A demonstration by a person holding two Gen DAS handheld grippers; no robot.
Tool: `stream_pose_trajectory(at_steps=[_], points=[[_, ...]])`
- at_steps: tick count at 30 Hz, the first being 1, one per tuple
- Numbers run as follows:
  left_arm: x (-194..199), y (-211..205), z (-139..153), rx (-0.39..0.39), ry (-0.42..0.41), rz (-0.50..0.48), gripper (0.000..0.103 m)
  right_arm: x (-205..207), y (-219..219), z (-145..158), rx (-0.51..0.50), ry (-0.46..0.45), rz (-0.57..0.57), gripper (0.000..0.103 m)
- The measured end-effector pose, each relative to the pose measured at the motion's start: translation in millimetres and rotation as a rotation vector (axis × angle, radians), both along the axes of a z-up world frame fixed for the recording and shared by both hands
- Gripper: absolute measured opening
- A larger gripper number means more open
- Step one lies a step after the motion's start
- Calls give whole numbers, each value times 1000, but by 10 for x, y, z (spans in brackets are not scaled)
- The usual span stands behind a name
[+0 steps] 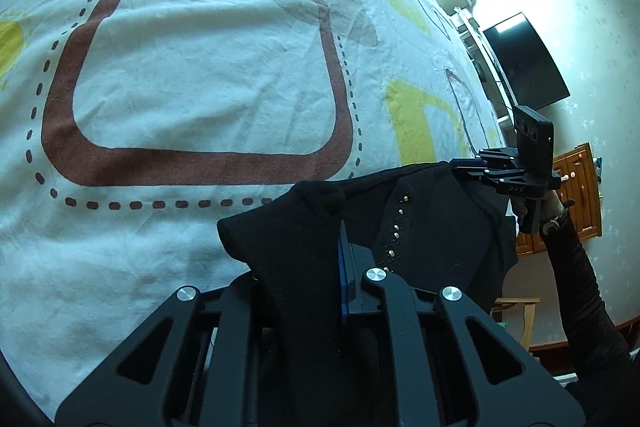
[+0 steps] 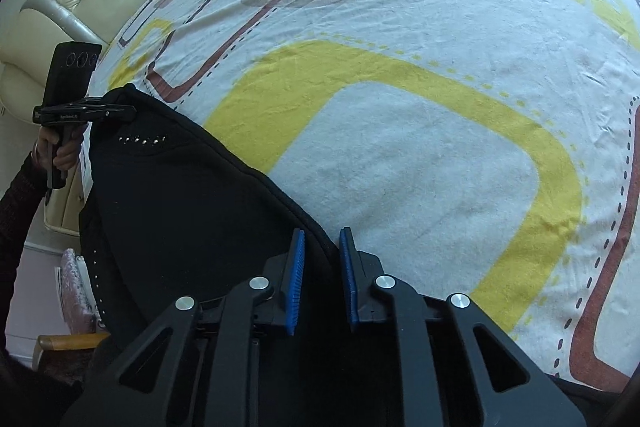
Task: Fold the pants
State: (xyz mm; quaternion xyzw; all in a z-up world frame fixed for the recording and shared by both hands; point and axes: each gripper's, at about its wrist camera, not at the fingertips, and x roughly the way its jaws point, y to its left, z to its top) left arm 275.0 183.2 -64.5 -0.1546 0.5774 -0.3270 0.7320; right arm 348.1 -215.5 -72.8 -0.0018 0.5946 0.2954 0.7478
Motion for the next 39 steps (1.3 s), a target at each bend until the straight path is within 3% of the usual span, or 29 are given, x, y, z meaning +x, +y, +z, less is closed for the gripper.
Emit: stream_pose_trajectory(at_steps=[9, 15, 18, 21, 23, 25, 28, 30, 32, 34, 36, 39], points=[[-71, 16, 318, -112, -129, 6, 13, -343, -131, 447, 98, -134, -69, 8], [-397, 59, 583, -173, -229, -26, 14, -1011, -146, 798, 145, -252, -73, 8], [-675, 69, 662, -140, -284, -54, 20, -1459, -64, 790, 115, -290, -46, 8], [-957, 115, 646, -124, -302, -49, 26, -1838, 26, 639, 94, -286, -22, 8], [-1156, 207, 625, -125, -311, -20, 49, -2048, 58, 511, 67, -280, -12, 8], [-1335, 293, 589, -113, -320, -2, 63, -2181, 70, 361, 62, -251, -15, 8], [-1538, 408, 432, -50, -283, 33, 69, -2355, 90, 198, 46, -230, -12, 11], [-1642, 520, 317, -21, -249, 79, 72, -2430, 124, 105, 18, -221, -7, 15], [-1761, 670, 206, -18, -213, 140, 86, -2511, 143, 49, 8, -220, -6, 20], [-1883, 853, 84, -45, -162, 209, 86, -2552, 107, 59, 54, -203, -33, 33], [-2005, 1013, -12, -62, -108, 281, 86, -2585, 47, 69, 120, -161, -63, 55], [-2199, 1174, -54, -147, -63, 384, 86, -2625, -59, 101, 172, -113, -124, 59]])
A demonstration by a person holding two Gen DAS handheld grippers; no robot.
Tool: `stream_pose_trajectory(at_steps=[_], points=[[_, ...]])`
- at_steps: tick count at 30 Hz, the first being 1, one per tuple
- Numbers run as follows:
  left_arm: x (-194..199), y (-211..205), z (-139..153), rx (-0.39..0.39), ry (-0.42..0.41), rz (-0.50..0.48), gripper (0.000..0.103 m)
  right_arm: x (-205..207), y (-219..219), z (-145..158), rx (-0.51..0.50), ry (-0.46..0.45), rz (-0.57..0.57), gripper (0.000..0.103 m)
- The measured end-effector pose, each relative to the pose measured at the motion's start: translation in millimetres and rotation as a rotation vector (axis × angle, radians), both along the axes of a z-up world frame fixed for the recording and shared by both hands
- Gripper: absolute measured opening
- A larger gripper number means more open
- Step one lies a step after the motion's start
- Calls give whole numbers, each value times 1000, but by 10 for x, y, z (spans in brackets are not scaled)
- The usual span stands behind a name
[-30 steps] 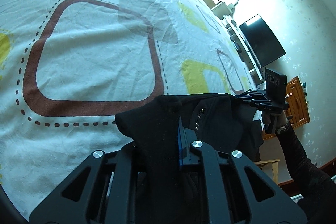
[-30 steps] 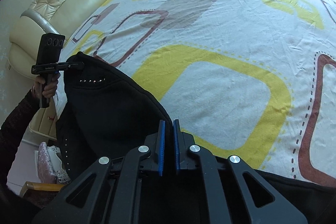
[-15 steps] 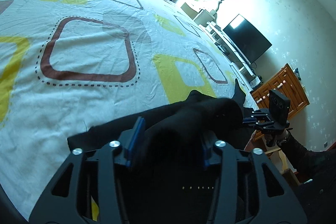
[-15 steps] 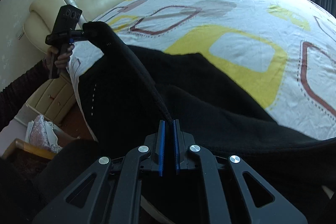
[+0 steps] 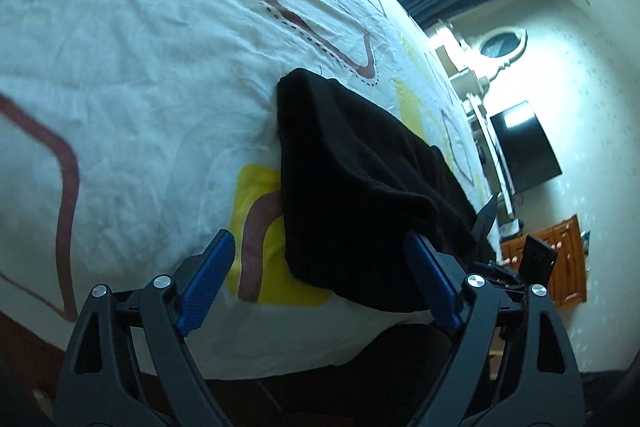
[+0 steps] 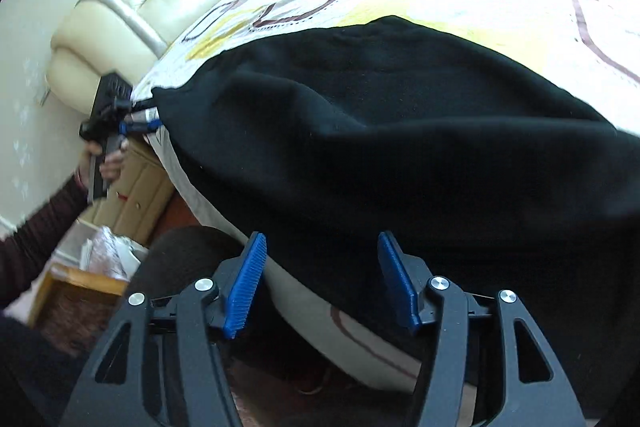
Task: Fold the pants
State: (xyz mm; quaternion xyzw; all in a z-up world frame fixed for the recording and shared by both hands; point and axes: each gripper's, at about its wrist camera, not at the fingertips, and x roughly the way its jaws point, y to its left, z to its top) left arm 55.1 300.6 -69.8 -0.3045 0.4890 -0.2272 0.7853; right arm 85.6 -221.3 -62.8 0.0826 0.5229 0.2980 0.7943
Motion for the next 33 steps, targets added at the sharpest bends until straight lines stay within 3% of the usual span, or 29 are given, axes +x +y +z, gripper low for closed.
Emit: stream_pose_trajectory(at_steps=[4, 8, 14, 20, 25, 26, 29, 33], points=[[-209, -81, 71, -76, 10, 42, 86, -60, -353, -4, 169, 65, -175, 67], [-325, -364, 123, -78, 14, 16, 88, -109, -773, -159, 340, 146, -381, 67], [-357, -717, 129, -162, 21, 43, 89, -206, -1276, -379, 566, 216, -664, 67], [-214, -1001, -40, -132, 58, 50, 91, -200, -1600, -438, 631, 169, -846, 66], [-135, -1050, -85, -111, 66, 95, 91, -11, -1778, -388, 493, 119, -897, 32], [-128, -1044, -103, -118, 71, 107, 91, 21, -1799, -398, 480, 122, -900, 17], [-137, -1014, -132, -156, 88, 153, 91, -58, -1859, -378, 494, 114, -939, 11], [-164, -965, -184, -190, 98, 194, 92, -393, -1848, -239, 533, 47, -969, 11]])
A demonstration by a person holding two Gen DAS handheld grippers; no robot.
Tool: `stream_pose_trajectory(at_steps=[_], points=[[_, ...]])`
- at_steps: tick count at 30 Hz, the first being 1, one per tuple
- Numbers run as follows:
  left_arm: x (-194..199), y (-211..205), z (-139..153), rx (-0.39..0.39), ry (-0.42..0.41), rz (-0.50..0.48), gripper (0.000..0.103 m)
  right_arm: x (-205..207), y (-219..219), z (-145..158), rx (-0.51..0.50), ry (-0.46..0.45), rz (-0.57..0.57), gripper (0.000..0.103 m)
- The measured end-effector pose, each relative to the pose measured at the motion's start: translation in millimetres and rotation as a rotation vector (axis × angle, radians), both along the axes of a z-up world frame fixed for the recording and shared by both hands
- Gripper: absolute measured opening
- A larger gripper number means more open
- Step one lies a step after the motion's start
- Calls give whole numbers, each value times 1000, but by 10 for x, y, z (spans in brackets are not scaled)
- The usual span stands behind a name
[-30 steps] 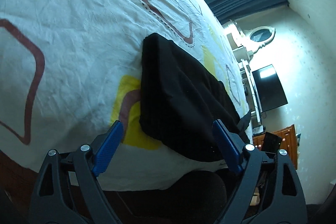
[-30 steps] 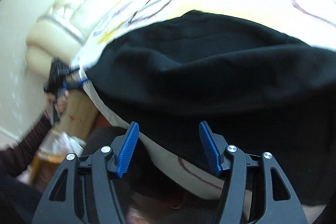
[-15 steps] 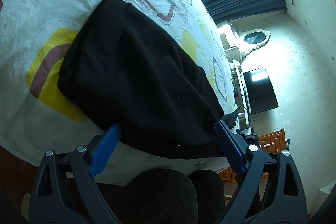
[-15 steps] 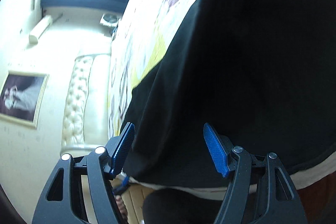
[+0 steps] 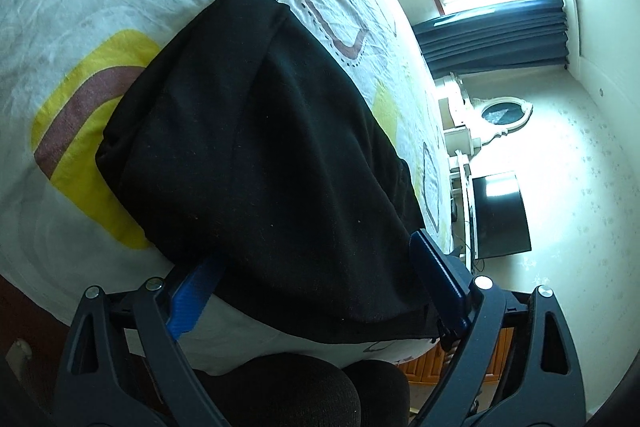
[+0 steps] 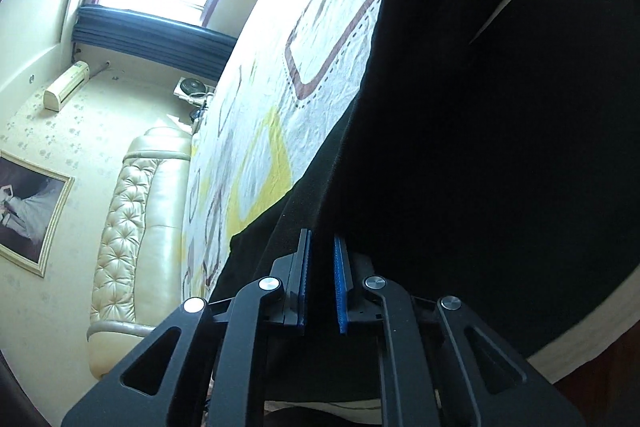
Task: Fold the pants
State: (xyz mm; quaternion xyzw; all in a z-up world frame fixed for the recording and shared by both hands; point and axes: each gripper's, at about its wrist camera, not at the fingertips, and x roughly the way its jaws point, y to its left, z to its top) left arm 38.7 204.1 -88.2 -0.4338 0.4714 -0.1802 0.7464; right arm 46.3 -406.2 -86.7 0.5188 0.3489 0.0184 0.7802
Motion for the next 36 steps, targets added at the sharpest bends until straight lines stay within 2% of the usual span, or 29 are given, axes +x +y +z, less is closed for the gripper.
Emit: stream_pose_trajectory(at_steps=[3, 6, 7, 8, 9, 10, 11, 13, 15, 18, 21, 22, 23, 24, 26, 27, 30, 32, 36], points=[[-20, -1, -2, 8, -9, -1, 92, -258, -32, -51, 8, -9, -36, 10], [-44, -3, -1, -2, -18, 20, 92, -400, -51, -191, -21, 33, -54, 10], [-64, 5, -4, 3, -18, 29, 86, -429, -68, -276, 11, 46, -61, 10], [-87, 2, 5, 35, -19, 39, 62, -444, -57, -363, 49, 54, -68, 10], [-94, -7, 10, 88, -14, 37, 49, -489, -76, -428, 84, 58, -71, 10], [-92, -8, -3, 136, -1, 31, 30, -497, -53, -453, 108, 53, -76, 10], [-94, 12, -34, 153, 14, 31, 21, -546, -109, -440, 128, 37, -69, 11], [-96, 128, -101, 84, 37, 51, 21, -528, 23, -438, 170, 18, -50, 18], [-122, 170, -136, 36, 54, 69, 21, -561, 64, -459, 194, -15, -65, 46], [-134, 159, -139, 48, 52, 68, 21, -480, 136, -390, 171, -23, -66, 53], [-120, 147, -117, 51, 56, 70, 21, -366, 176, -346, 132, 6, -47, 55], [-98, 140, -115, 50, 58, 69, 21, -319, 195, -308, 99, 7, -27, 54], [-82, 136, -96, 53, 58, 66, 21, -295, 252, -283, 52, 13, -8, 46], [-67, 141, -87, 64, 56, 61, 21, -250, 296, -242, 8, 17, 19, 33], [-11, 93, -20, 101, 50, 49, 20, -168, 376, -194, -32, 22, 66, 15], [26, 51, 23, 124, 46, 43, 19, -157, 317, -198, -54, 24, 80, 11], [60, 6, 107, 161, 34, 32, 13, -188, 284, -148, -72, 15, 71, 8], [56, 43, 157, 138, 28, 41, 8, -340, 272, -82, -52, -11, 45, 7], [8, 173, 190, 113, 16, 63, 8, -790, 223, -49, -36, -32, 31, 7]])
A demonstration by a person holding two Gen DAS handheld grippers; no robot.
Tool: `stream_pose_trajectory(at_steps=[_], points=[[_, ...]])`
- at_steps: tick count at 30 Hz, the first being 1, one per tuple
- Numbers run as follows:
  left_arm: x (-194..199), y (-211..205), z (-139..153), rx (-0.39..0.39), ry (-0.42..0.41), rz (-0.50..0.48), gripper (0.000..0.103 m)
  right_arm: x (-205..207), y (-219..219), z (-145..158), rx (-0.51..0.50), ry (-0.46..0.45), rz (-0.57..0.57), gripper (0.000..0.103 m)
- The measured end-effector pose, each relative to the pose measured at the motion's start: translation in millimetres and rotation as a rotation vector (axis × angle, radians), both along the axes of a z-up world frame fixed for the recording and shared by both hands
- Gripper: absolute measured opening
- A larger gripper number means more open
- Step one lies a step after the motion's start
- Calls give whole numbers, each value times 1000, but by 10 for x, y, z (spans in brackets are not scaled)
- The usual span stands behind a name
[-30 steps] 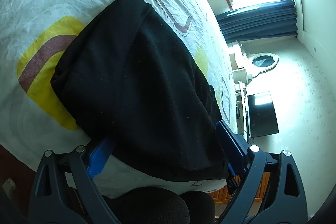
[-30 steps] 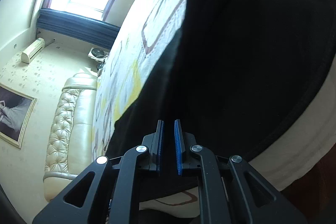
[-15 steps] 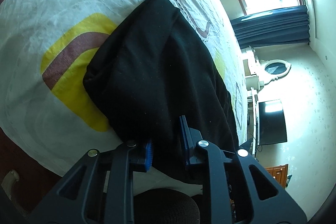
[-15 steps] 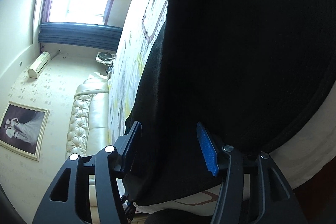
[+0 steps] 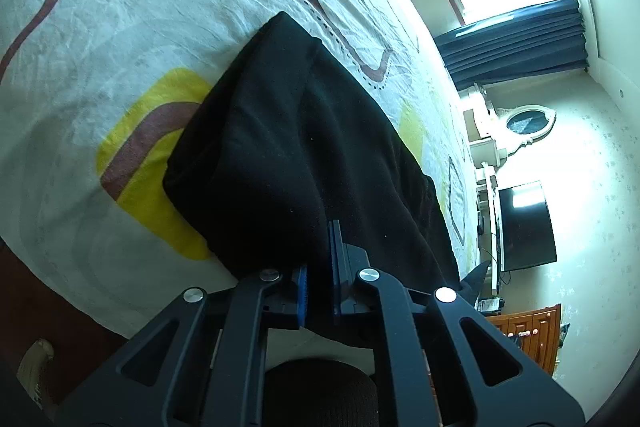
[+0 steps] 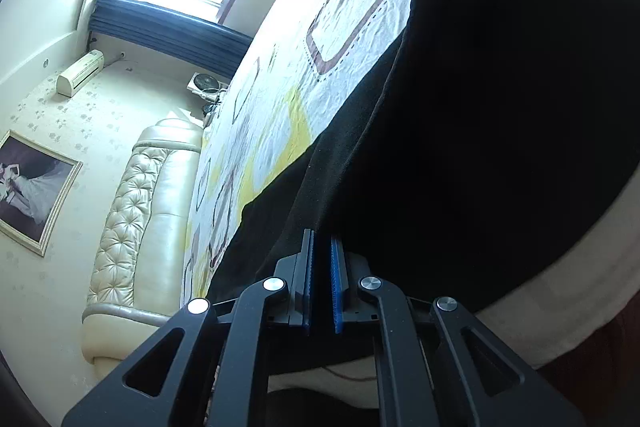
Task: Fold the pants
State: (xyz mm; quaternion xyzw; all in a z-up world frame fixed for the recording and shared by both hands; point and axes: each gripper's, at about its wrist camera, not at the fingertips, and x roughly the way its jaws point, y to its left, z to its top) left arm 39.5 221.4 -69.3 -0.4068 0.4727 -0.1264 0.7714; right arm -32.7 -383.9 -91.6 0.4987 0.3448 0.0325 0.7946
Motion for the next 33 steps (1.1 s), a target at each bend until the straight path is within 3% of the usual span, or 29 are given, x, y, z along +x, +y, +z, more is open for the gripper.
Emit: stream_pose_trajectory(at_steps=[7, 11, 12, 13, 14, 15, 16, 20, 21, 24, 26, 28, 31, 33], points=[[-95, 191, -263, -46, 46, 10, 8, -326, 43, -447, 86, 121, -5, 7], [-97, 207, -180, -8, 11, -33, 12, -368, -31, -395, 127, 147, -16, 10], [-108, 186, -131, 13, -1, -56, 17, -414, -70, -340, 122, 158, -9, 14], [-122, 157, -78, 31, -15, -87, 28, -355, -96, -280, 112, 163, -10, 20], [-143, 136, -20, 42, -29, -119, 42, -342, -146, -170, 100, 166, -19, 35], [-172, 112, 29, 51, -38, -141, 51, -413, -294, -73, 84, 166, -41, 43], [-202, 89, 76, 65, -44, -156, 62, -452, -423, 24, 65, 162, -69, 44], [-247, -14, 225, 80, -60, -186, 64, -777, -1428, 288, 6, 135, -278, 44], [-235, -31, 244, 79, -62, -183, 65, -843, -1720, 347, -8, 127, -337, 48], [-167, -118, 257, 81, -57, -160, 72, -879, -2521, 424, -228, 231, -429, 50], [-131, -177, 241, 74, -36, -137, 75, -846, -2884, 300, -304, 302, -428, 50], [-79, -275, 229, 88, -14, -115, 81, -826, -3123, 112, -313, 331, -406, 50], [-41, -401, 226, 116, 6, -91, 83, -565, -3106, -102, -351, 357, -332, 52], [-16, -496, 234, 130, 10, -76, 87, -386, -2956, -72, -459, 368, -250, 50]])
